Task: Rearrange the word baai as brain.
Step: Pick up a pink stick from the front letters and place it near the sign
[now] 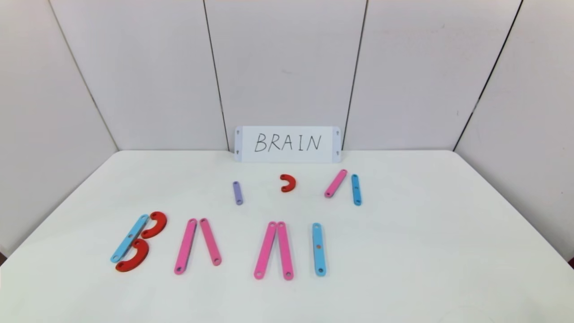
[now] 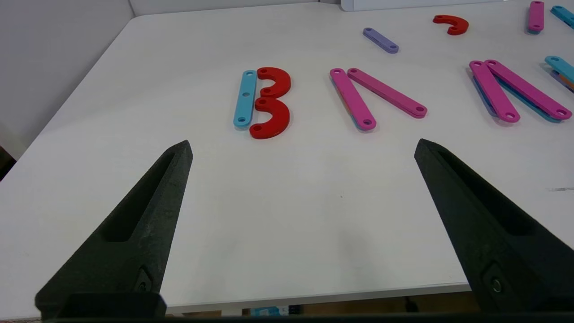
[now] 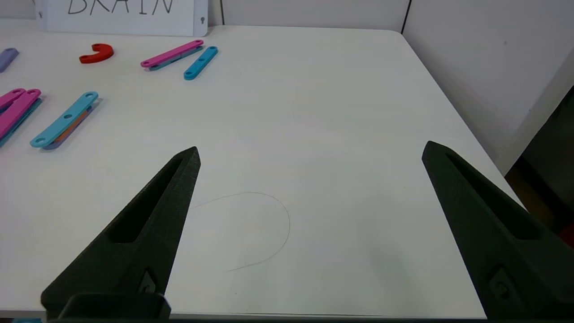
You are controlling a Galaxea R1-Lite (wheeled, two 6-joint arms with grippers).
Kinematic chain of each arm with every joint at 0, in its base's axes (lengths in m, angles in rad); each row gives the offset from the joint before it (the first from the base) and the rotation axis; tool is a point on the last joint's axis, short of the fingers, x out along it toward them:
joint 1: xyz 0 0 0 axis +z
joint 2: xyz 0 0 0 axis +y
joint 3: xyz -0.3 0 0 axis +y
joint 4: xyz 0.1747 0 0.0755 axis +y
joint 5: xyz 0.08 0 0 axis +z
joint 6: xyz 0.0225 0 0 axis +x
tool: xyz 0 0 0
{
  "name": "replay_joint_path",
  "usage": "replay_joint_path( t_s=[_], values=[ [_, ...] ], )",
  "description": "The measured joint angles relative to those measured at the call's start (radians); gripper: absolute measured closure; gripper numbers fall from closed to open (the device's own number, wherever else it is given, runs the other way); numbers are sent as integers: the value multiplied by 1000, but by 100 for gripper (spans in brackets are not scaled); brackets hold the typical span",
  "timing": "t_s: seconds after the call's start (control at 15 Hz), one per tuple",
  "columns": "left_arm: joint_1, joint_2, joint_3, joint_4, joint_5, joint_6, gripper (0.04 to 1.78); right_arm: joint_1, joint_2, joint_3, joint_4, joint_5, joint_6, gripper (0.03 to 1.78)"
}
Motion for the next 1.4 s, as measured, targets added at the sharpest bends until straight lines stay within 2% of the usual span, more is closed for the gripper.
replay_joint_path(
  t_s=[0.33, 0.6, 0.93, 1.4],
  values=[
    [0, 6, -5, 4, 10, -7, 8, 0, 0, -1, 6, 3, -35, 8],
    [0, 63, -106, 50, 10, -8, 8, 0, 29, -73, 33, 1, -52, 8],
    [0, 253, -307, 70, 10, -7, 8, 0, 228, -309, 35, 3, -52, 8],
    [-2, 687, -596, 73, 2, 1, 8, 6, 672, -678, 33, 15, -49, 8]
  ],
)
